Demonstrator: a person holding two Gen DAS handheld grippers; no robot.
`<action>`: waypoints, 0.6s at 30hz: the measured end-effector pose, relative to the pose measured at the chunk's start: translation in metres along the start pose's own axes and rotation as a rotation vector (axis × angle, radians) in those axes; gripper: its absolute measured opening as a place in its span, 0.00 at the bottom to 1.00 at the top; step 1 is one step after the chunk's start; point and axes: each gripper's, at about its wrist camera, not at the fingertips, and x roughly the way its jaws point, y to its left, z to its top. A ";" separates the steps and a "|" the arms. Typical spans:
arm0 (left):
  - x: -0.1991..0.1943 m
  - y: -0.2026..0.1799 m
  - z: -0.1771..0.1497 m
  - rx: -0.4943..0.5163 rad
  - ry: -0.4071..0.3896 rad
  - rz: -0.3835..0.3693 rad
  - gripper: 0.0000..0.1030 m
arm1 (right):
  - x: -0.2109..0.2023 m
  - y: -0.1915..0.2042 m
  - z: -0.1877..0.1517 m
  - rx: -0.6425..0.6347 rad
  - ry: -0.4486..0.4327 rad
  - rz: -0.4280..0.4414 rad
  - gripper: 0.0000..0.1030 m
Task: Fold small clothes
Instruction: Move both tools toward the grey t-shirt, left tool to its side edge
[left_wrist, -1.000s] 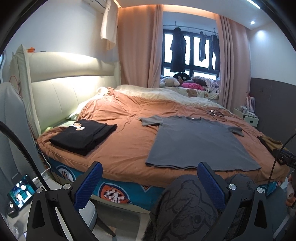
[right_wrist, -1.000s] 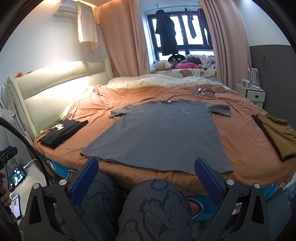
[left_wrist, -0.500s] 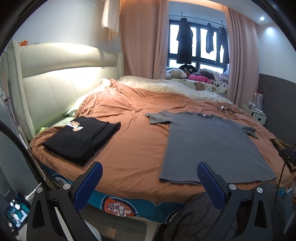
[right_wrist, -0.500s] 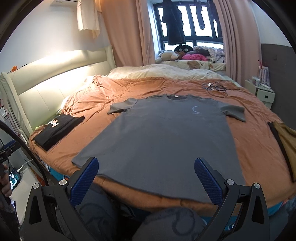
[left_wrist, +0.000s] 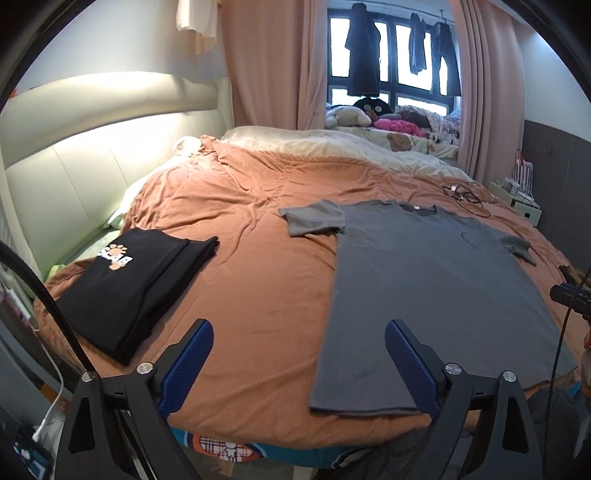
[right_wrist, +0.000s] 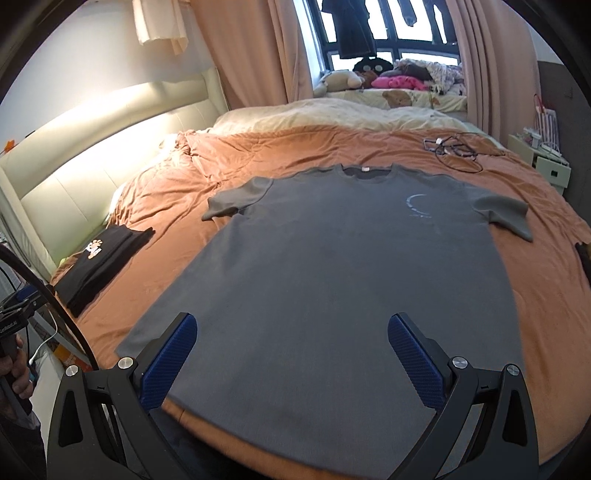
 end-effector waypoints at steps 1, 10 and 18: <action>0.007 0.001 0.003 -0.002 0.004 -0.006 0.87 | 0.005 0.000 0.004 0.000 0.005 0.003 1.00; 0.080 0.009 0.037 -0.021 0.047 -0.036 0.73 | 0.054 -0.011 0.043 0.028 0.029 0.048 1.00; 0.150 0.013 0.081 -0.007 0.102 -0.072 0.67 | 0.108 -0.012 0.085 0.037 0.035 0.052 1.00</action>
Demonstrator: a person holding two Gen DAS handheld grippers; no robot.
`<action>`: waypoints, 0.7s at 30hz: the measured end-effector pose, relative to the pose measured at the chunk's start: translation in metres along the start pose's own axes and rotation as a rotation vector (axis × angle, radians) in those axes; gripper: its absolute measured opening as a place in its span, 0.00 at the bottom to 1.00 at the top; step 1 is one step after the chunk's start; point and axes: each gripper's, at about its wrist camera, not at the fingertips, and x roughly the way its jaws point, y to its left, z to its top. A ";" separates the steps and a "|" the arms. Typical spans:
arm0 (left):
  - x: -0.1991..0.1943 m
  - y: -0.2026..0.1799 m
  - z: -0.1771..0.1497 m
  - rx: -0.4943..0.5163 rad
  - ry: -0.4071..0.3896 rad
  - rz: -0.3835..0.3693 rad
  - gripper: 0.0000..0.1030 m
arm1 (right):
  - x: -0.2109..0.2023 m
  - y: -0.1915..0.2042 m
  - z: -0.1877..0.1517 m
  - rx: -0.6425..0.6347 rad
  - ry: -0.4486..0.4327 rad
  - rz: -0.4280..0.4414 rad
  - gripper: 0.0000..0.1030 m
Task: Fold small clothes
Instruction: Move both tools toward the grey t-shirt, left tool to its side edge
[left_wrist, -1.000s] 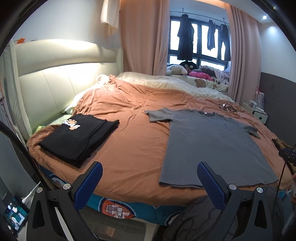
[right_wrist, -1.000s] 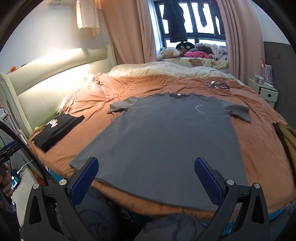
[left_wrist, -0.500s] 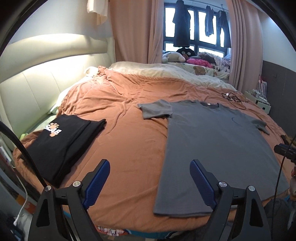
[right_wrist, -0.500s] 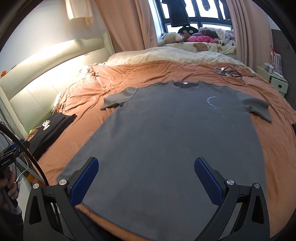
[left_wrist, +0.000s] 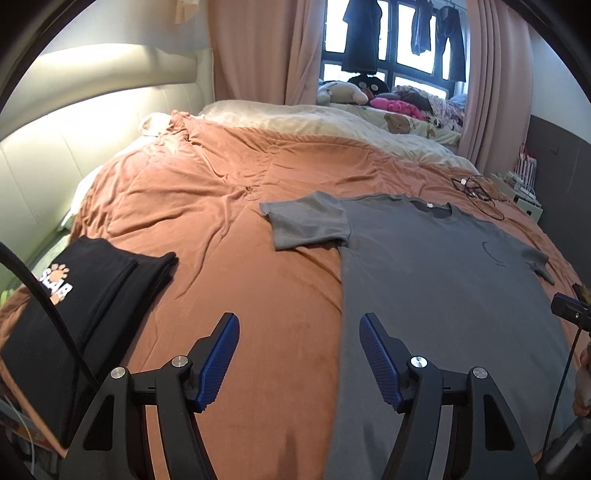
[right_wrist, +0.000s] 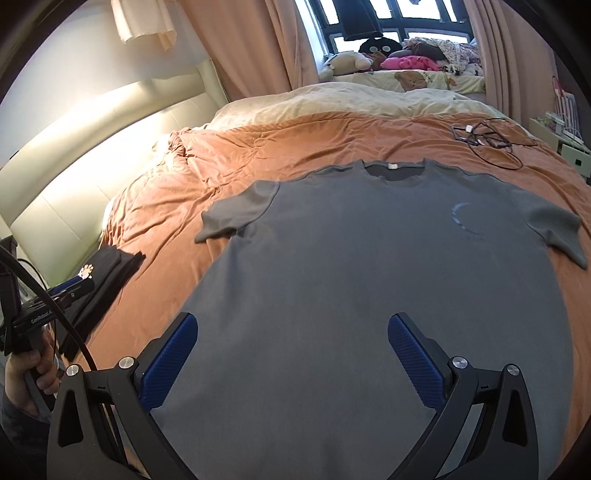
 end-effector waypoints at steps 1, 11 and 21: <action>0.008 0.002 0.007 0.002 0.006 -0.005 0.67 | 0.005 0.000 0.004 0.000 0.003 -0.001 1.00; 0.101 0.025 0.064 -0.051 0.073 -0.079 0.66 | 0.086 -0.003 0.053 0.028 0.047 -0.009 0.77; 0.209 0.055 0.105 -0.126 0.173 -0.147 0.64 | 0.201 -0.003 0.096 0.070 0.162 0.015 0.57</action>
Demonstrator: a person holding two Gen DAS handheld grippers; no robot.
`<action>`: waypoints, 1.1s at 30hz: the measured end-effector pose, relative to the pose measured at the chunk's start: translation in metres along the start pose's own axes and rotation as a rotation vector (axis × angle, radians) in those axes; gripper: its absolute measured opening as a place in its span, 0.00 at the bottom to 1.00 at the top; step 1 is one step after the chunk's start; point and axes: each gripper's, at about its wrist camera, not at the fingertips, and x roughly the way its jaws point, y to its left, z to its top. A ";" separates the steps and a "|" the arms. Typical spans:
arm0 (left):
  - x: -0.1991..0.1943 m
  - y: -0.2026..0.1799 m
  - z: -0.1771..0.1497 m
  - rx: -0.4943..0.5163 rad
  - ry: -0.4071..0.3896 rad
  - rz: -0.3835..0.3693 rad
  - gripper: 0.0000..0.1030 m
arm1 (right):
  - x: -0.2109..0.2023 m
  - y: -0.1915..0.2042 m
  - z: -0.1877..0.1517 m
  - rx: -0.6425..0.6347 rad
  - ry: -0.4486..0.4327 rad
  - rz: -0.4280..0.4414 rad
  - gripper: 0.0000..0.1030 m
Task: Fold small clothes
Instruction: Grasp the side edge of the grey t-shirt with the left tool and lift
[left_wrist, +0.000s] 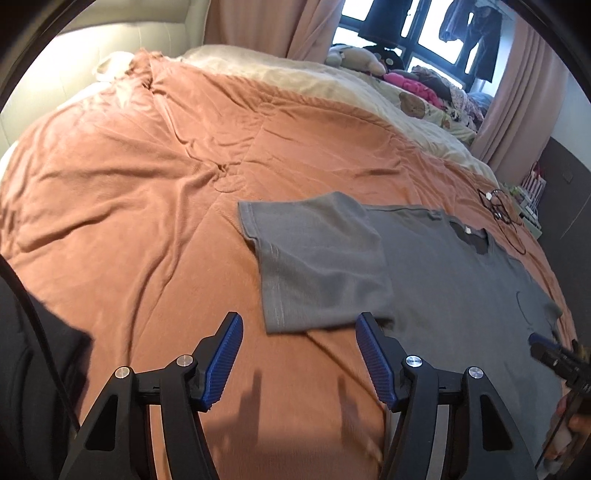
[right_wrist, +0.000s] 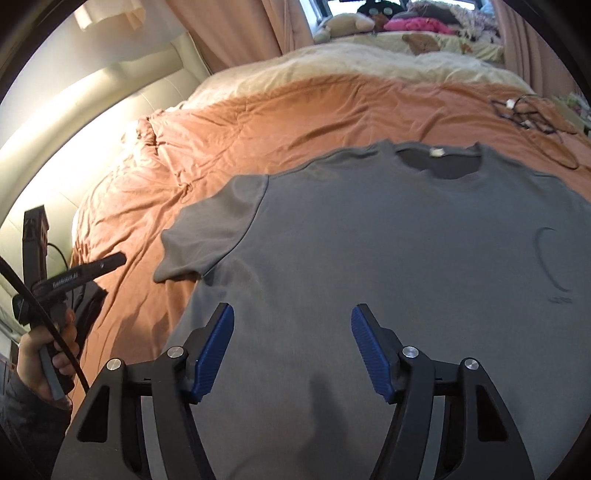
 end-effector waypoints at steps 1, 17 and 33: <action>0.009 0.004 0.005 -0.012 0.009 -0.009 0.64 | 0.013 0.002 0.006 0.003 0.018 0.004 0.49; 0.114 0.042 0.051 -0.214 0.124 -0.071 0.08 | 0.133 -0.006 0.056 0.157 0.119 0.166 0.14; 0.050 -0.050 0.109 -0.004 0.056 -0.089 0.07 | 0.151 -0.021 0.068 0.228 0.168 0.229 0.46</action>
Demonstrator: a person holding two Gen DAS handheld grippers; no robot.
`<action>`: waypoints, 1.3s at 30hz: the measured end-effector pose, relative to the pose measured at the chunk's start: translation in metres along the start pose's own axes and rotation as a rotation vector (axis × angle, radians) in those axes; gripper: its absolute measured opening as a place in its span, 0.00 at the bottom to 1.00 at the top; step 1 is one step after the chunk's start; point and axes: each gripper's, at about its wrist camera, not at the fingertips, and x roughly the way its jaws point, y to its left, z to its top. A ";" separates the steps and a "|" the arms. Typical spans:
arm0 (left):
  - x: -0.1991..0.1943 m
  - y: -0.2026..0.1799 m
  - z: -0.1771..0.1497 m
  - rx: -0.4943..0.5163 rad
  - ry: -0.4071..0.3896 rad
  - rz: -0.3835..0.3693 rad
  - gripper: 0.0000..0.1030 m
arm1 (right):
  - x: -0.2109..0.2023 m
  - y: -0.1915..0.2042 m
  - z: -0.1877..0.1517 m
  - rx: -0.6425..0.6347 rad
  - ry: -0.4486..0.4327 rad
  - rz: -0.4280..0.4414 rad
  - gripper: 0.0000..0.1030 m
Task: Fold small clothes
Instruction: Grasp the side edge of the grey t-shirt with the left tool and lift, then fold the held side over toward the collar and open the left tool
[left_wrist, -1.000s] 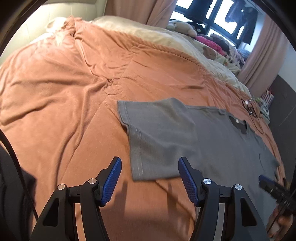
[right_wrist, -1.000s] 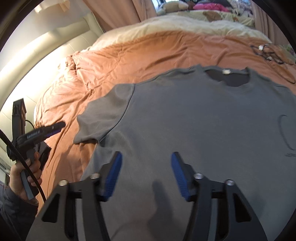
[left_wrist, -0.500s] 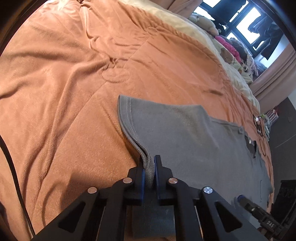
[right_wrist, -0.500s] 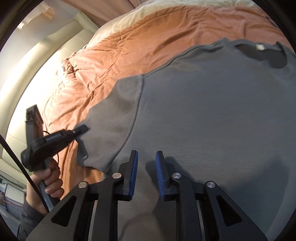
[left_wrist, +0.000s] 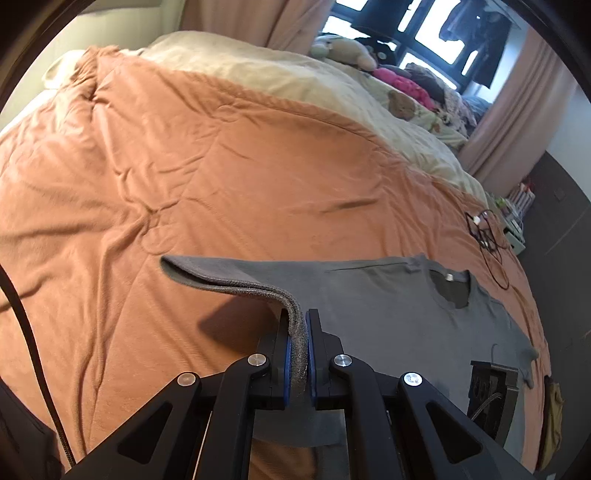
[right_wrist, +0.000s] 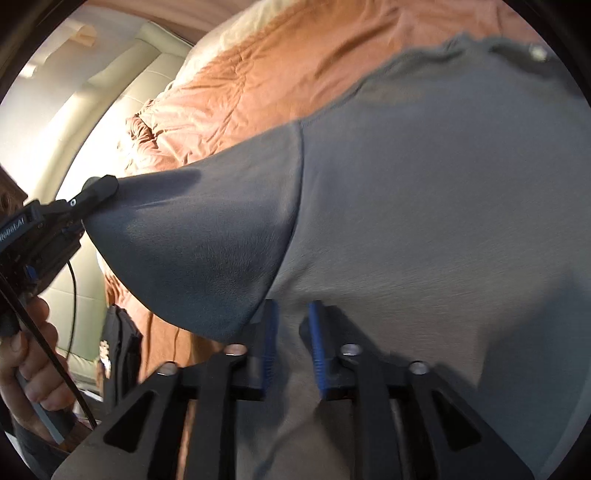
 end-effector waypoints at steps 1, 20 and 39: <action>0.000 -0.005 0.000 0.007 0.002 -0.002 0.07 | -0.009 -0.005 -0.001 0.004 -0.020 -0.010 0.65; 0.057 -0.159 -0.041 0.270 0.168 -0.082 0.31 | -0.129 -0.066 -0.013 0.021 -0.155 -0.118 0.66; 0.068 -0.047 -0.069 0.133 0.204 0.023 0.48 | -0.038 -0.001 0.002 -0.264 -0.023 -0.361 0.67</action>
